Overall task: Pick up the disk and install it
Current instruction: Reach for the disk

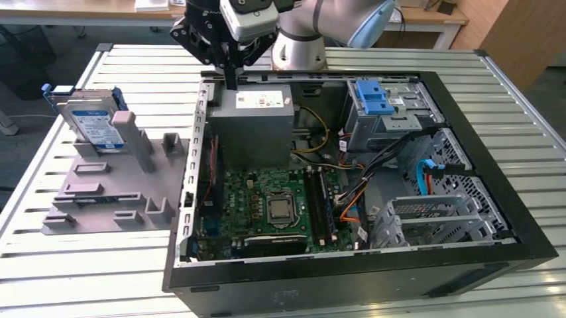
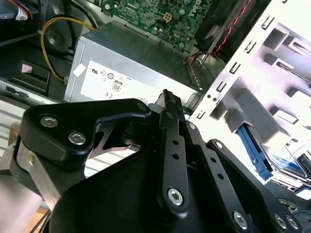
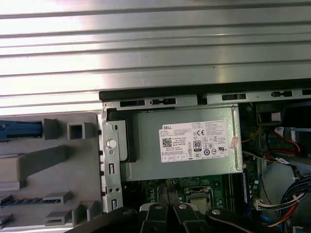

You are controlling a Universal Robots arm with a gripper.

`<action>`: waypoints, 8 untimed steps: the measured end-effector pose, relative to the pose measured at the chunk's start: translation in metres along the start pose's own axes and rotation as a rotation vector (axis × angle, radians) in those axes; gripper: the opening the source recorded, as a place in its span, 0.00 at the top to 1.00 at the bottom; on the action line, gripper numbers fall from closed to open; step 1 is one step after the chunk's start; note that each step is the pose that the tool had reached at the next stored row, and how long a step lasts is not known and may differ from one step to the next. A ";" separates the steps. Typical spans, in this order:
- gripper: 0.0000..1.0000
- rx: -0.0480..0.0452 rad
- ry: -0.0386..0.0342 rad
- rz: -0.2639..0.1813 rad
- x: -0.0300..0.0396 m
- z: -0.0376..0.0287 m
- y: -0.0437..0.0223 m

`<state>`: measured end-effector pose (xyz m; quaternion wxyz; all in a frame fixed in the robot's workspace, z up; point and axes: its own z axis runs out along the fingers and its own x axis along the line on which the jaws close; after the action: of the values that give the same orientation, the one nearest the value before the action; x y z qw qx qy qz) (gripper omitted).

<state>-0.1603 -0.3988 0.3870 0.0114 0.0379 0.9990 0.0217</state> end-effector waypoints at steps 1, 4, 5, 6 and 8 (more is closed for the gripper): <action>0.89 0.0001 0.0001 0.000 0.0006 0.0000 -0.0001; 0.89 0.0001 0.0001 0.000 0.0035 0.0003 -0.0002; 0.89 0.0000 0.0002 0.000 0.0044 0.0004 -0.0001; 0.89 0.0000 0.0002 0.000 0.0054 0.0006 0.0000; 0.89 0.0002 0.0008 0.000 0.0084 0.0007 0.0006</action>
<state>-0.1686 -0.3975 0.3861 0.0110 0.0380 0.9990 0.0216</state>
